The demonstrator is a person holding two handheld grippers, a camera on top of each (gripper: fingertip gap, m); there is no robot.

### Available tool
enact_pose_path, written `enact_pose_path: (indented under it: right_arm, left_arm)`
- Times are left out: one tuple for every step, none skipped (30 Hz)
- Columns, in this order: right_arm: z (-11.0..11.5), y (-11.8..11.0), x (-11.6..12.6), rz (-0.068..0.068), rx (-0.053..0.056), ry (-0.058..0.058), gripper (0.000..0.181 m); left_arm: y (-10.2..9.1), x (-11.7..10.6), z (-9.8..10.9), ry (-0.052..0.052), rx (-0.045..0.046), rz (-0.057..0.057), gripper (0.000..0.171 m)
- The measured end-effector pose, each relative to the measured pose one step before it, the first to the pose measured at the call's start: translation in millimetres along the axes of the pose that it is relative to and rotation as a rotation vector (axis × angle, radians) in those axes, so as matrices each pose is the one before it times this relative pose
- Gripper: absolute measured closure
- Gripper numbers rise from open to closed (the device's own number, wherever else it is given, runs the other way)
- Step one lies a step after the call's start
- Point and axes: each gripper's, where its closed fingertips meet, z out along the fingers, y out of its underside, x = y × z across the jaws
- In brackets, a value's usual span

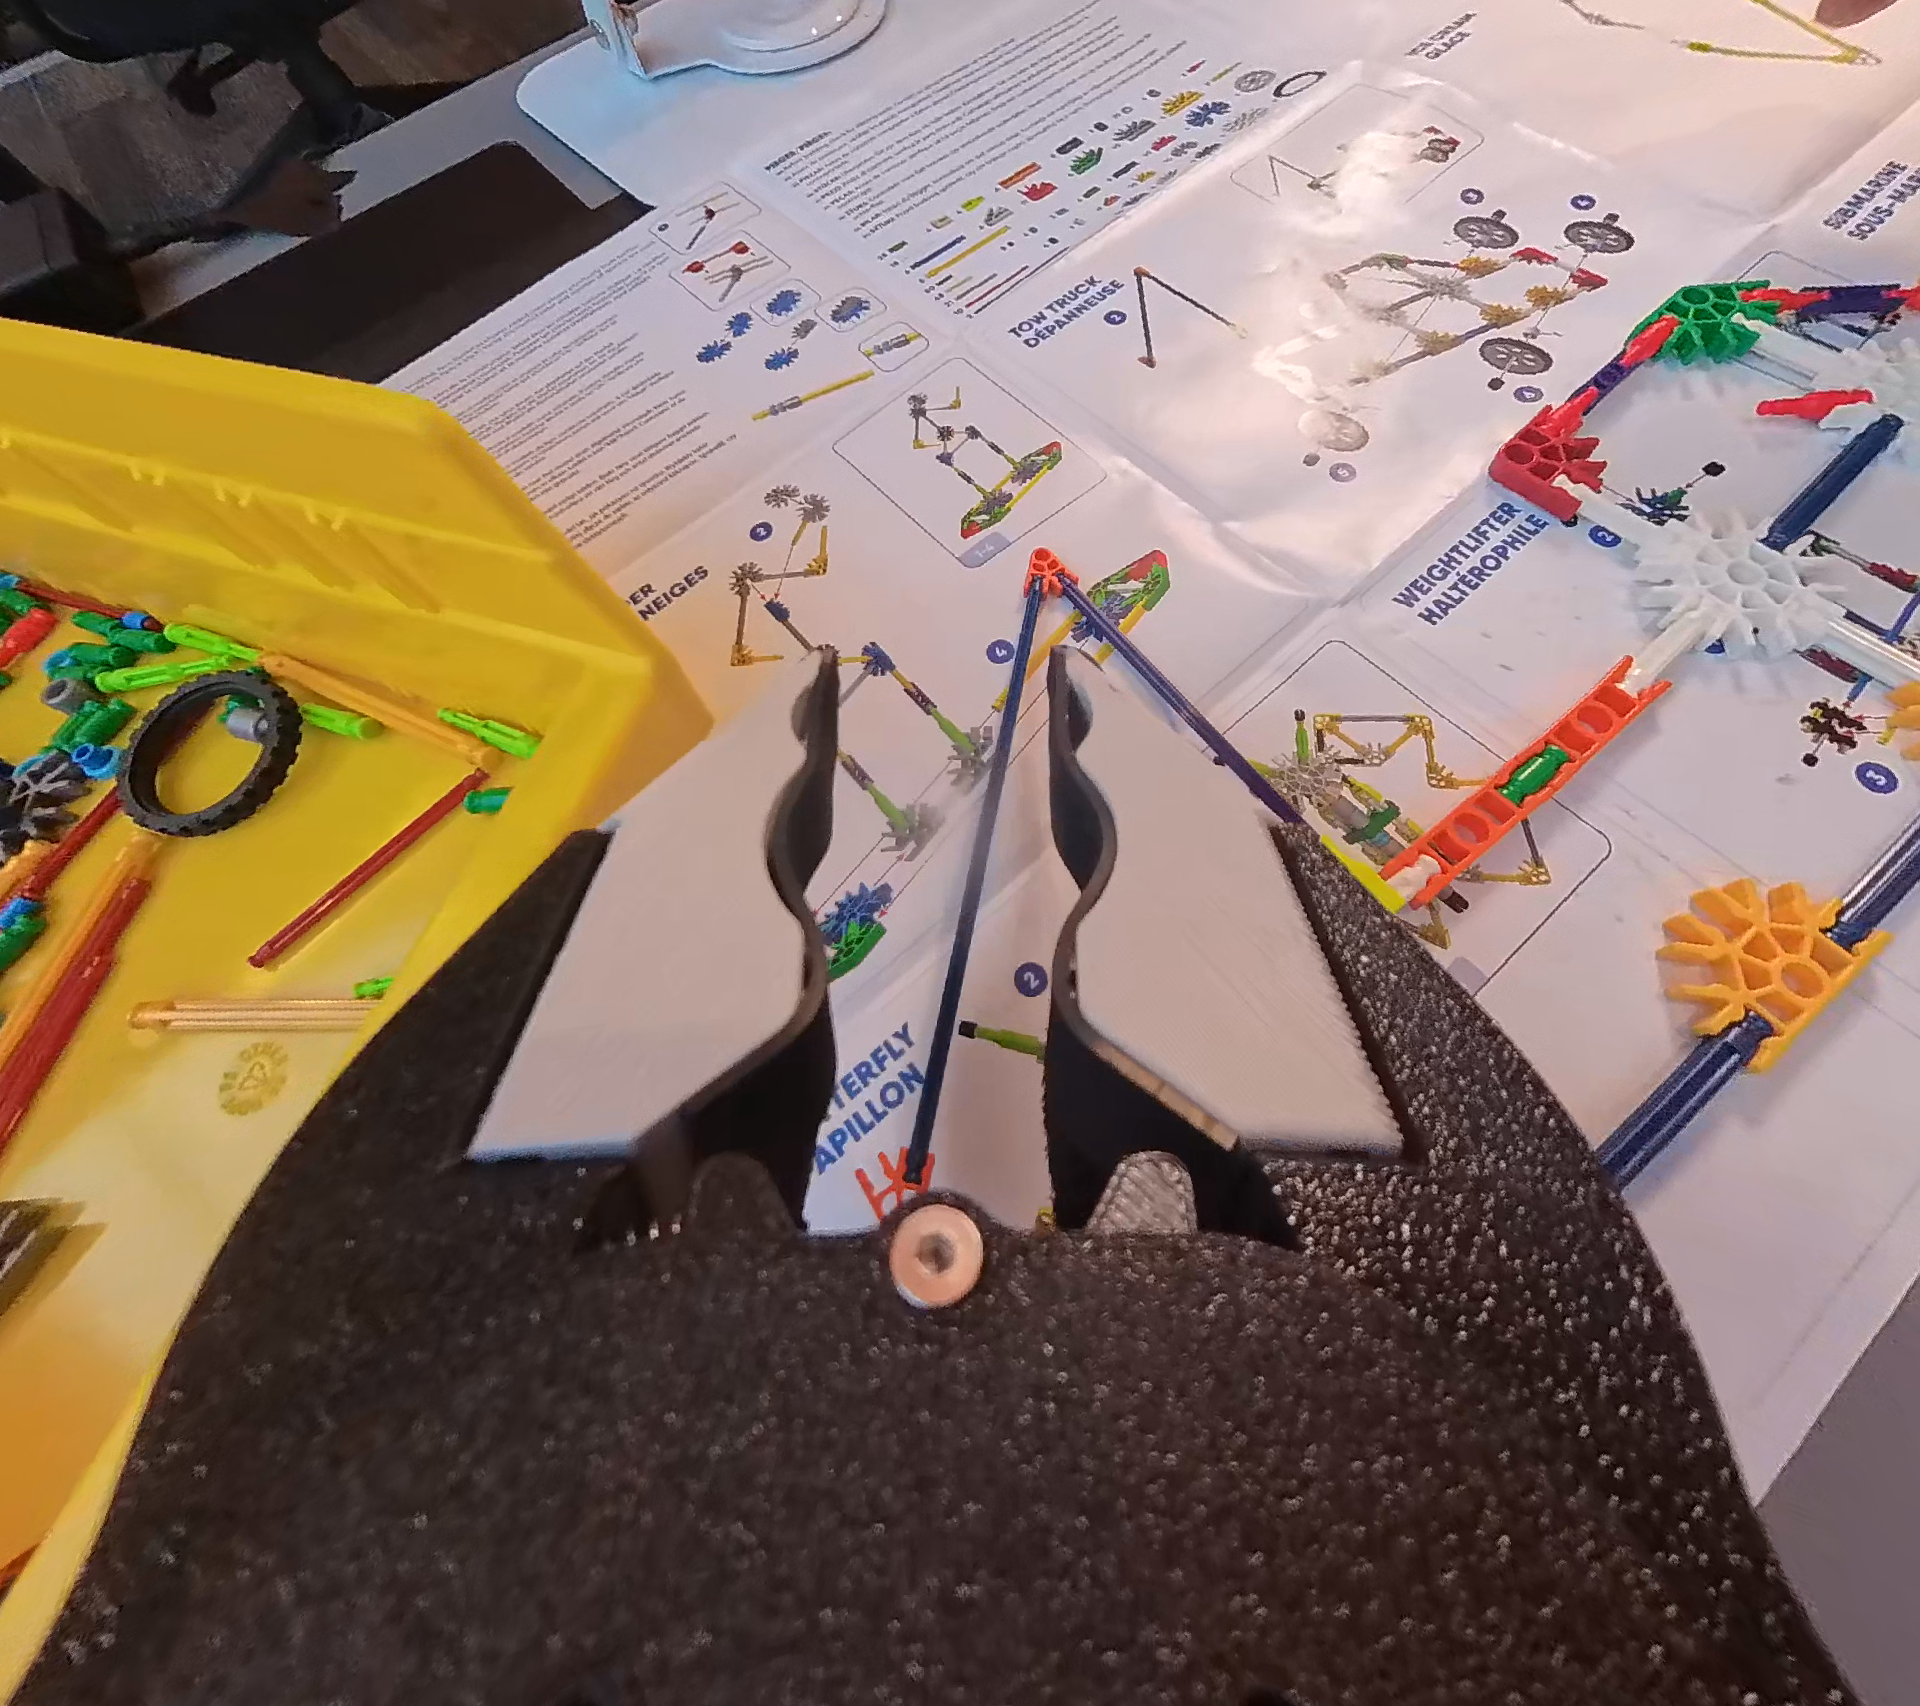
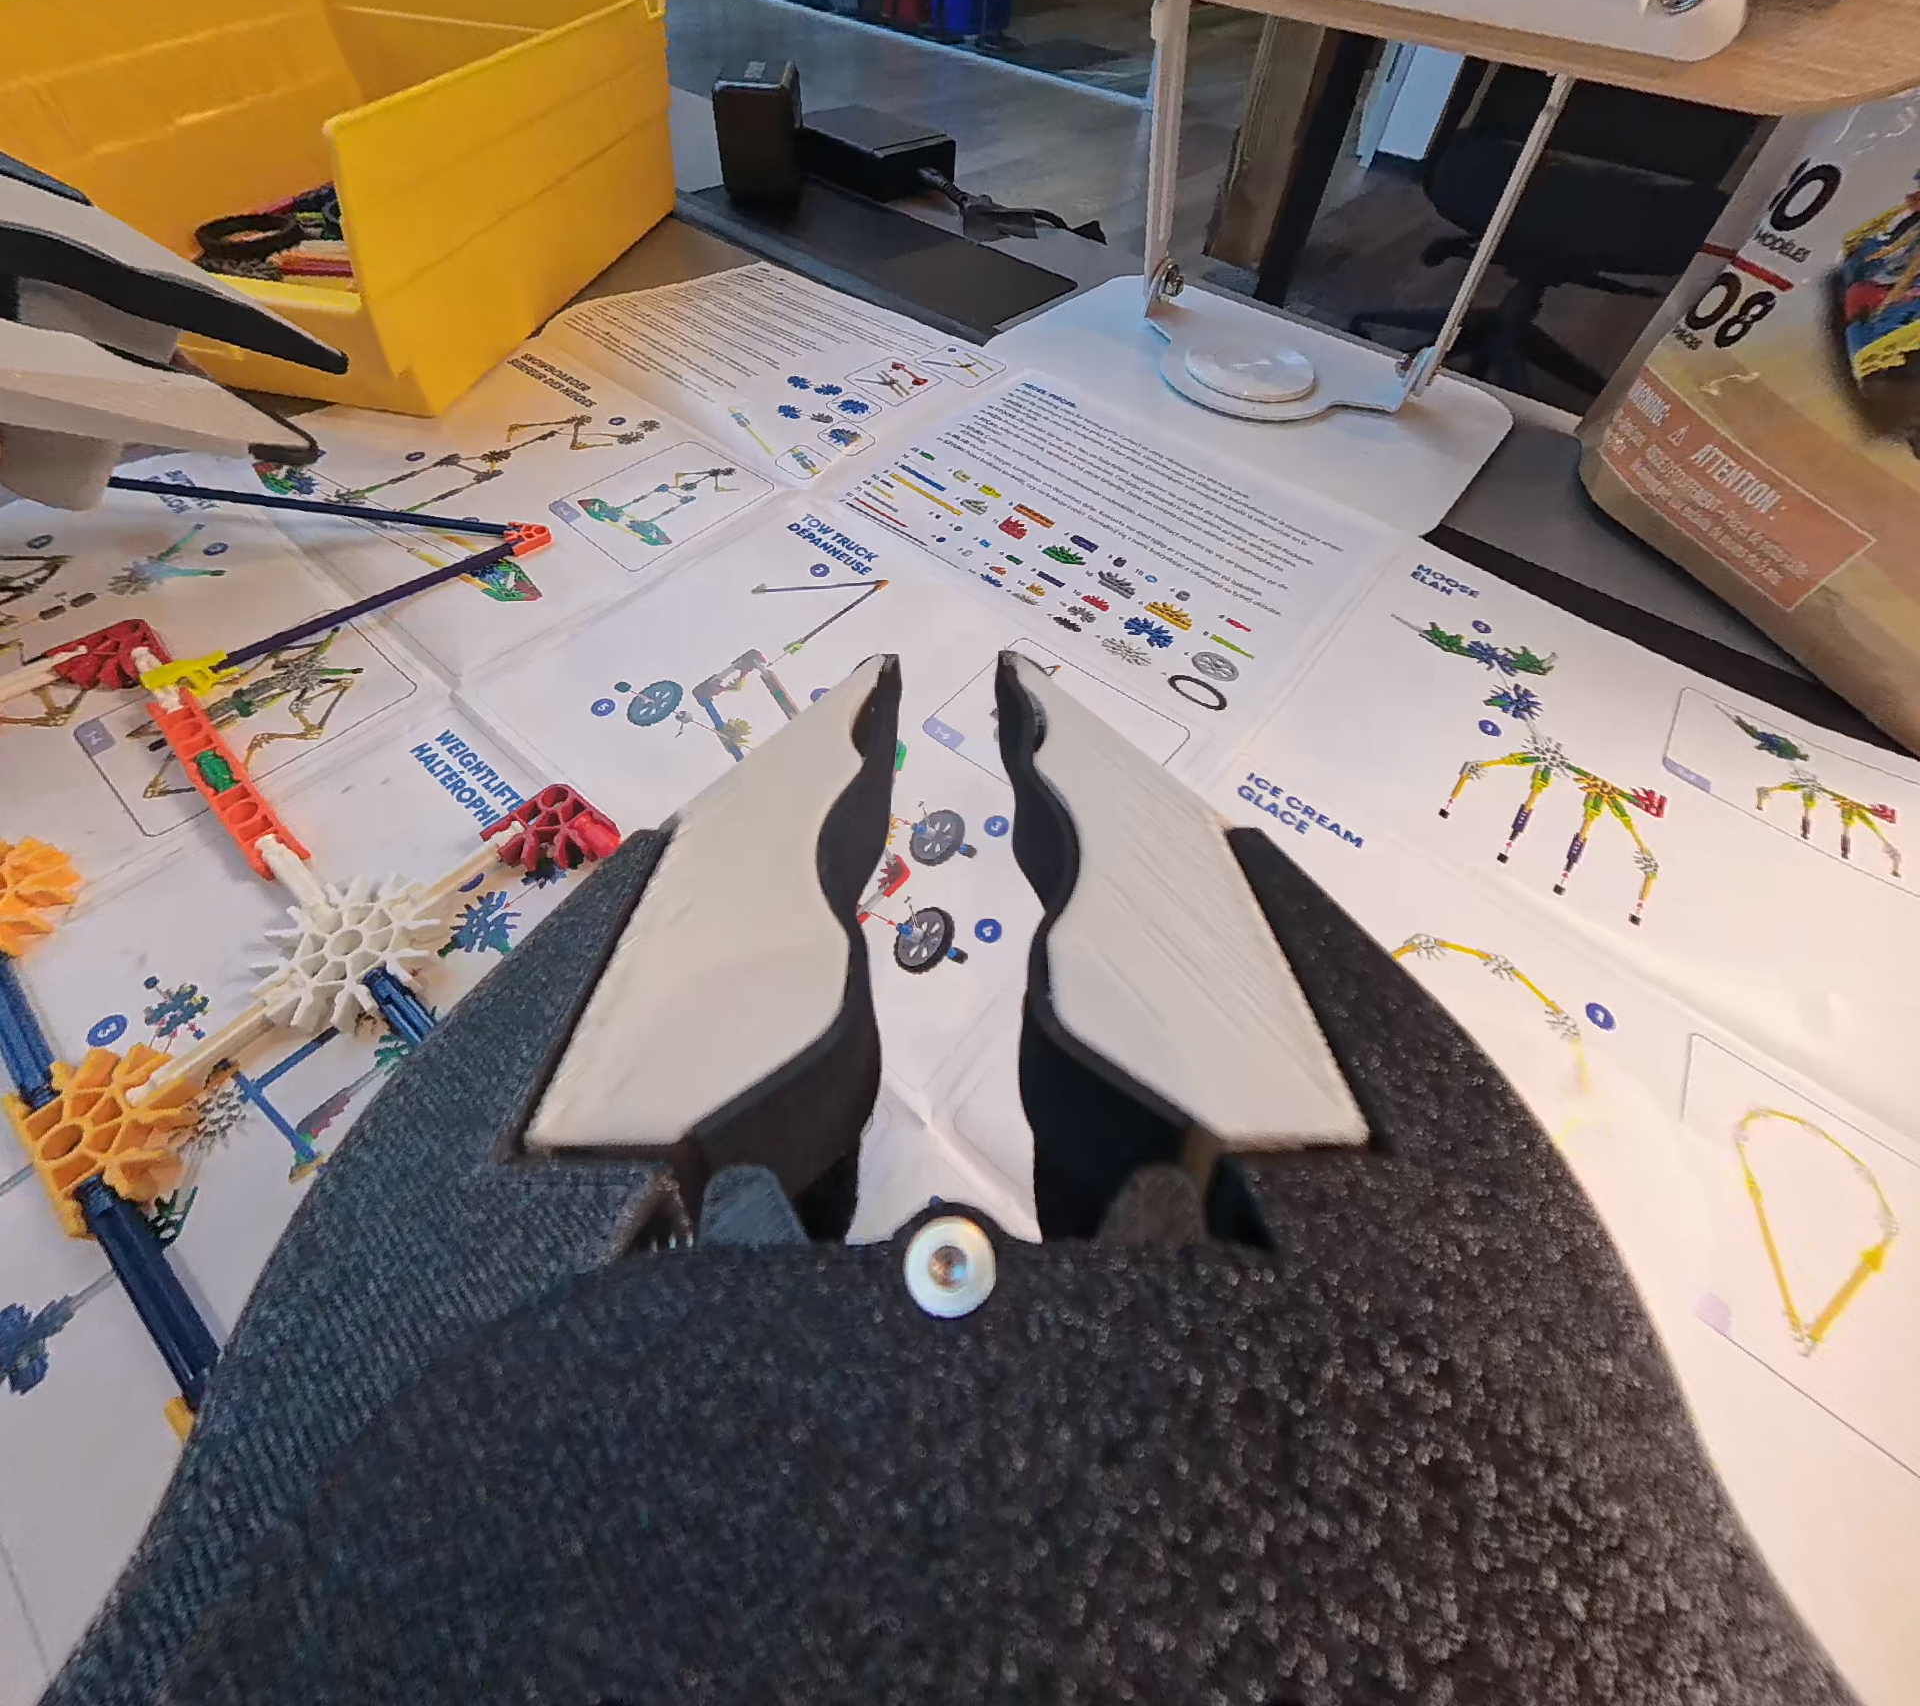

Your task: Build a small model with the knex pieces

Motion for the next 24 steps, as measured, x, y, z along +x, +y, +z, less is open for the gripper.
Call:
enact_pose_path:
  right_arm:
    - [-0.58, -0.42, 0.76, 0.0026, 0.0019, 0.0015, 0.164]
    - [-0.60, -0.56, 0.68, 0.0041, 0.0024, 0.0007, 0.163]
    - [-0.45, -0.52, 0.36, 0.0055, 0.0015, -0.0008, 0.163]
    - [-0.42, -0.60, 0.15, 0.0069, 0.0012, -0.0013, 0.163]
    - [-0.27, -0.61, 0.00, 0.0071, 0.0017, -0.0019, 0.163]
    - [-0.09, -0.39, -0.02, 0.0054, 0.0011, -0.0021, 0.163]
    - [-0.18, -0.04, 0.19, 0.0025, 0.0000, 0.0002, 0.163]
    - [-0.09, 0.17, 0.39, -0.0013, -0.0012, 0.0022, 0.163]
    - [-0.31, 0.01, 0.53, -0.0032, -0.0011, 0.0030, 0.163]
    - [-0.33, -0.29, 0.24, -0.0034, -0.0003, 0.0024, 0.163]
    - [-0.43, -1.08, 0.26, -0.0020, 0.0030, 0.0029, 0.163]
    - [-0.39, -1.42, -0.35, -0.0003, 0.0039, 0.0004, 0.162]
    - [0.10, -1.02, -0.89, -0.0046, 0.0009, -0.0011, 0.162]
    - [0.16, -0.79, -1.02, -0.0103, 0.0001, 0.0013, 0.161]
    - [0.32, -0.41, -1.34, -0.0135, -0.0022, 0.0010, 0.161]
    - [0.12, -0.49, -1.98, -0.0134, -0.0032, -0.0015, 0.160]
    - [-0.21, -1.69, -2.38, -0.0085, 0.0023, -0.0038, 0.159]
    - [-0.61, -2.79, -3.32, -0.0020, 0.0081, -0.0089, 0.158]
    - [-0.66, -3.00, -4.08, 0.0011, 0.0083, -0.0138, 0.158]
    - [-0.81, -3.13, -3.81, 0.0040, 0.0098, -0.0107, 0.158]
    - [-0.78, -3.45, -5.08, 0.0089, 0.0123, -0.0178, 0.158]
    - [-0.81, -3.32, -6.08, 0.0121, 0.0114, -0.0246, 0.158]
    - [-1.26, -3.49, -5.02, 0.0082, 0.0098, -0.0191, 0.158]
    - [-2.12, -3.94, -3.15, -0.0044, 0.0078, -0.0107, 0.158]
  left_arm:
    - [-0.35, -0.81, -0.36, -0.0022, 0.00308, -0.0027, 0.133]
    - [-0.38, -0.58, -0.38, -0.0003, 0.00235, -0.0030, 0.133]
    - [-0.42, -0.09, -0.49, 0.0016, 0.00197, -0.0031, 0.133]
    - [-0.82, -0.01, -0.53, 0.0017, 0.00369, -0.0026, 0.133]
    - [-1.07, 0.01, -0.54, 0.0005, 0.00454, -0.0008, 0.133]
    - [-0.76, 0.07, -0.48, -0.0001, 0.00304, 0.0014, 0.133]
    - [-0.41, 0.20, -0.37, 0.0001, 0.00224, 0.0018, 0.133]
    - [-0.48, 0.26, -0.21, 0.0011, 0.00230, 0.0007, 0.133]
    - [-0.41, 0.25, -0.04, 0.0015, 0.00197, -0.0005, 0.133]
    - [-0.09, 0.25, 0.13, 0.0017, 0.00147, -0.0014, 0.133]
    - [0.18, 0.27, 0.29, 0.0024, 0.00036, -0.0022, 0.133]
    - [0.50, 0.61, 0.69, 0.0042, -0.00049, -0.0028, 0.133]
    - [0.60, 0.86, 0.69, 0.0063, -0.00137, -0.0041, 0.133]
    - [0.32, 0.71, 0.71, 0.0058, -0.00094, -0.0039, 0.133]
    - [-0.20, 0.29, 0.43, 0.0032, 0.00099, -0.0009, 0.134]
    - [-1.03, 0.02, 0.03, 0.0027, 0.00586, -0.0004, 0.134]
    - [-1.22, -0.64, -0.51, -0.0006, 0.00853, -0.0015, 0.134]
    - [-1.31, -1.15, -0.74, -0.0037, 0.00845, -0.0030, 0.134]
    - [-1.23, -1.41, -0.73, -0.0043, 0.00875, -0.0029, 0.134]
    - [-1.36, -2.01, -0.69, -0.0080, 0.00863, -0.0027, 0.135]
    - [-0.59, -3.27, -0.52, -0.0143, 0.00300, -0.0023, 0.135]
    - [0.23, -3.91, -0.34, -0.0178, -0.00326, -0.0027, 0.135]
    - [-0.21, -3.97, -0.46, -0.0169, -0.00138, -0.0042, 0.135]
    - [-0.80, -3.55, -0.81, -0.0152, 0.00276, -0.0063, 0.134]
